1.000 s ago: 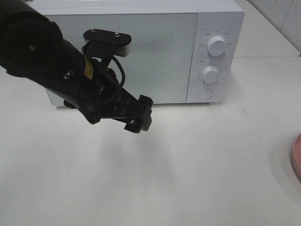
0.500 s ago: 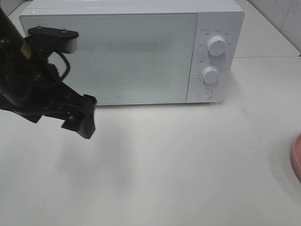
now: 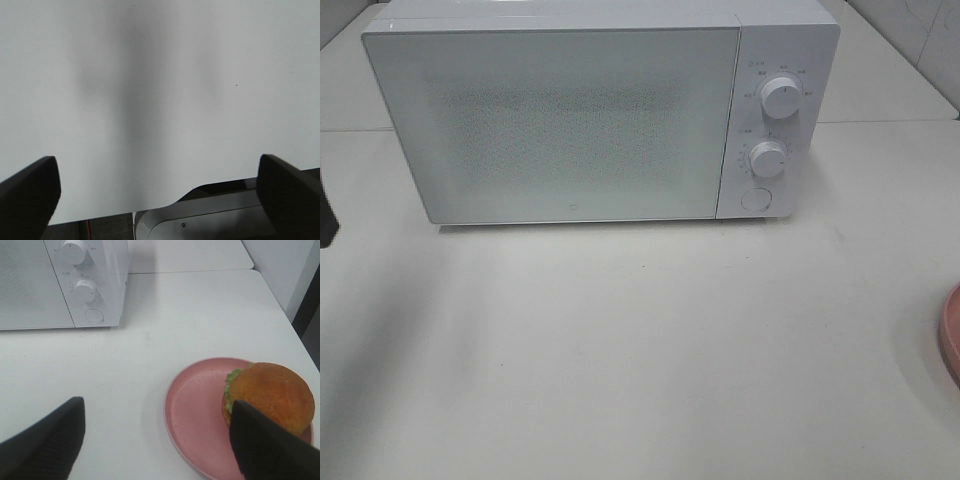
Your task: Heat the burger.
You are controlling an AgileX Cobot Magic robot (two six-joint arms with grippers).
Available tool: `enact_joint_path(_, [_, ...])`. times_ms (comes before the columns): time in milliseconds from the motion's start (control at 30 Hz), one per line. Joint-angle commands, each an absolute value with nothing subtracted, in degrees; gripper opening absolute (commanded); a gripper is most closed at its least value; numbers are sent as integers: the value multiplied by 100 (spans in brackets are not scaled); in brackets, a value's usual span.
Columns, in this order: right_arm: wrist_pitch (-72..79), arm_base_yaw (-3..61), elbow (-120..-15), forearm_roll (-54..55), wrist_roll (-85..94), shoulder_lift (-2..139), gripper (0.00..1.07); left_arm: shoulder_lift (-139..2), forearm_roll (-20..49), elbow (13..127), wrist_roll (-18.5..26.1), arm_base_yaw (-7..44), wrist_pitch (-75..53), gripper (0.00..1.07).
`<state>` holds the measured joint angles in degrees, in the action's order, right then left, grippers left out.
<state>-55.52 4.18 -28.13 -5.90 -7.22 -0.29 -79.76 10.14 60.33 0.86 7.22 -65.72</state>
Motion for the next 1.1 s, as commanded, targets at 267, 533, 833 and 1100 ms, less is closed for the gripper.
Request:
enact_joint_path(267, [-5506,372,-2807,-579,-630,-172,76,-6280,997,5071,126,298,-6761,100])
enact_joint_path(533, [-5506,372,-2807,-579,-630,-172,76,-4584,808,4131,138,298,-6755,100])
enact_joint_path(833, [-5506,372,-2807,-579,-630,-172,76,-2893,745,3352,138,298,-6755,100])
enact_joint_path(1100, [-5506,372,-2807,-579,-630,-172,76,-1450,705,3174,138,298,-6532,100])
